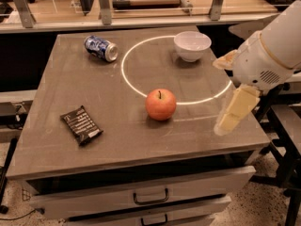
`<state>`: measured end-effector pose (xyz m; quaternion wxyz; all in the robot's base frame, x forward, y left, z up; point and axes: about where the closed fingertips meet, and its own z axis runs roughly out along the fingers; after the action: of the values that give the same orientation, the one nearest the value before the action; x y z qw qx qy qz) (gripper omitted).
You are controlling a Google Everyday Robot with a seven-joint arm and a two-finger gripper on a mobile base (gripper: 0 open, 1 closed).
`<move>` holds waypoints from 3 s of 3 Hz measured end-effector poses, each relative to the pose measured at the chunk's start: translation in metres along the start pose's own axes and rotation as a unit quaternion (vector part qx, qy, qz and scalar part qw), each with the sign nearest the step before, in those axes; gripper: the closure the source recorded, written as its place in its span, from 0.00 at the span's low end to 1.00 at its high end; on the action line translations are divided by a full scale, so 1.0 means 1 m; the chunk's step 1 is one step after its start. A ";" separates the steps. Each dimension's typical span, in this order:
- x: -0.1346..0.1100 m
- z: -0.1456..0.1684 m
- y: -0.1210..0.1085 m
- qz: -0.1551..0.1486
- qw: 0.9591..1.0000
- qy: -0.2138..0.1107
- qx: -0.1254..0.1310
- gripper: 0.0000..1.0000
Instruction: Move apple near pepsi can
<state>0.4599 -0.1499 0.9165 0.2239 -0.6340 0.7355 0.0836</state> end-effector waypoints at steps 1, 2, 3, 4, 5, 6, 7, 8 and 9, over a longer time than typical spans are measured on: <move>-0.016 0.035 -0.008 -0.004 0.998 -0.058 -0.022 0.00; -0.039 0.076 -0.013 -0.010 0.992 -0.121 -0.045 0.00; -0.053 0.097 -0.017 -0.012 0.987 -0.149 -0.054 0.00; -0.060 0.112 -0.015 -0.002 0.984 -0.166 -0.061 0.18; -0.063 0.116 -0.017 0.007 0.982 -0.179 -0.064 0.41; -0.061 0.104 -0.027 0.017 0.980 -0.190 -0.047 0.64; -0.053 0.072 -0.045 0.024 0.981 -0.192 -0.009 0.87; -0.055 0.070 -0.046 0.022 0.981 -0.192 -0.008 1.00; -0.058 0.071 -0.045 0.021 0.980 -0.196 -0.009 1.00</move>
Offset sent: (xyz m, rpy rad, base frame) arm 0.0473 0.0881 -0.0681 0.3469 0.0374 0.1302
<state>0.5252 -0.0773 0.8858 0.3562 -0.5920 0.6896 0.2170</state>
